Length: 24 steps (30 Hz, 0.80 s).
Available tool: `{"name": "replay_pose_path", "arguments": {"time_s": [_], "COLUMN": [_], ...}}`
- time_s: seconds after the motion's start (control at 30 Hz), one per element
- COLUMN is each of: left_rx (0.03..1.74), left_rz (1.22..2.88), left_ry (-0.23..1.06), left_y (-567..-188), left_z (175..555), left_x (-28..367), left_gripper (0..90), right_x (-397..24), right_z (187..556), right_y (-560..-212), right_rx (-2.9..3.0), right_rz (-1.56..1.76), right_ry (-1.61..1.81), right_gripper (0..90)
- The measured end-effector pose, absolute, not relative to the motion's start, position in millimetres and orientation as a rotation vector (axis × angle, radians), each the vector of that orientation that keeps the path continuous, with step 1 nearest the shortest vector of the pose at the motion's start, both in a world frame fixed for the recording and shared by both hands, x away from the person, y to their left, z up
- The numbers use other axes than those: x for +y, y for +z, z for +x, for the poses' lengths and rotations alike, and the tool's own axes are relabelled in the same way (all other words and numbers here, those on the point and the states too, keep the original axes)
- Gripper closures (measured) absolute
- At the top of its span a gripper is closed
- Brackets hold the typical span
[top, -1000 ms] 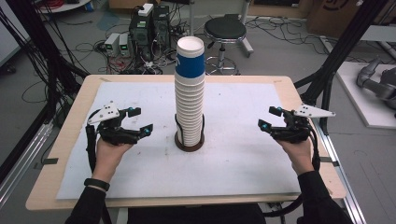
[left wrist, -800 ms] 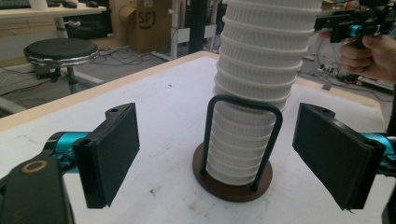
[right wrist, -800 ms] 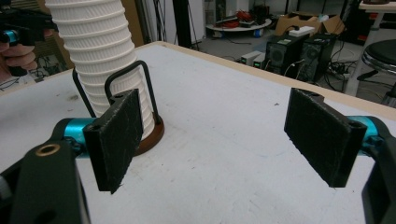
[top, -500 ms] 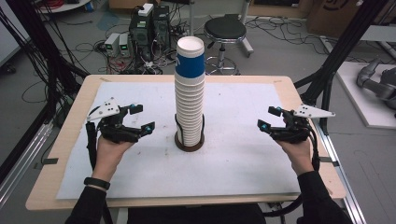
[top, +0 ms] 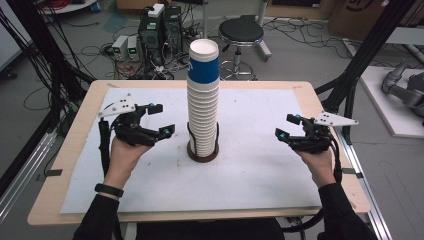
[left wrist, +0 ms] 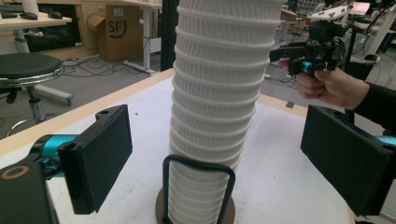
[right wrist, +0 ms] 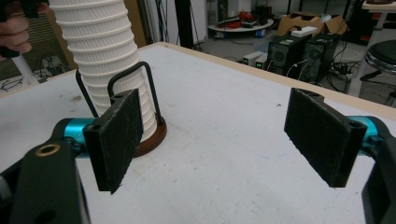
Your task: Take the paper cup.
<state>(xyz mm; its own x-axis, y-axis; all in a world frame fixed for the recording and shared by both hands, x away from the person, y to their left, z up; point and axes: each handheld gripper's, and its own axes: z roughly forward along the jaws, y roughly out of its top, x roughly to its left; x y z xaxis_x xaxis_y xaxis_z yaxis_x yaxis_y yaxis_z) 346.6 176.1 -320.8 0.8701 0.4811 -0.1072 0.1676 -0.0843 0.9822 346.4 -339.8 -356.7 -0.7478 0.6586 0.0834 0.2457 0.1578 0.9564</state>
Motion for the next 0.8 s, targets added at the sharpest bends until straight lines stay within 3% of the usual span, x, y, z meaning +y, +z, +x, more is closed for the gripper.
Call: {"name": "replay_pose_path", "arguments": {"time_s": [0.8], "left_rx": [0.439], "left_rz": [1.659], "left_ry": [0.265], "left_y": [-277], "left_z": [368], "left_x": [144], "left_gripper": [8.7], "right_x": [-340], "right_z": [347], "right_y": [-356], "right_rx": [2.088], "right_rz": [0.863], "right_ry": [1.622], "right_gripper": [19.7]}}
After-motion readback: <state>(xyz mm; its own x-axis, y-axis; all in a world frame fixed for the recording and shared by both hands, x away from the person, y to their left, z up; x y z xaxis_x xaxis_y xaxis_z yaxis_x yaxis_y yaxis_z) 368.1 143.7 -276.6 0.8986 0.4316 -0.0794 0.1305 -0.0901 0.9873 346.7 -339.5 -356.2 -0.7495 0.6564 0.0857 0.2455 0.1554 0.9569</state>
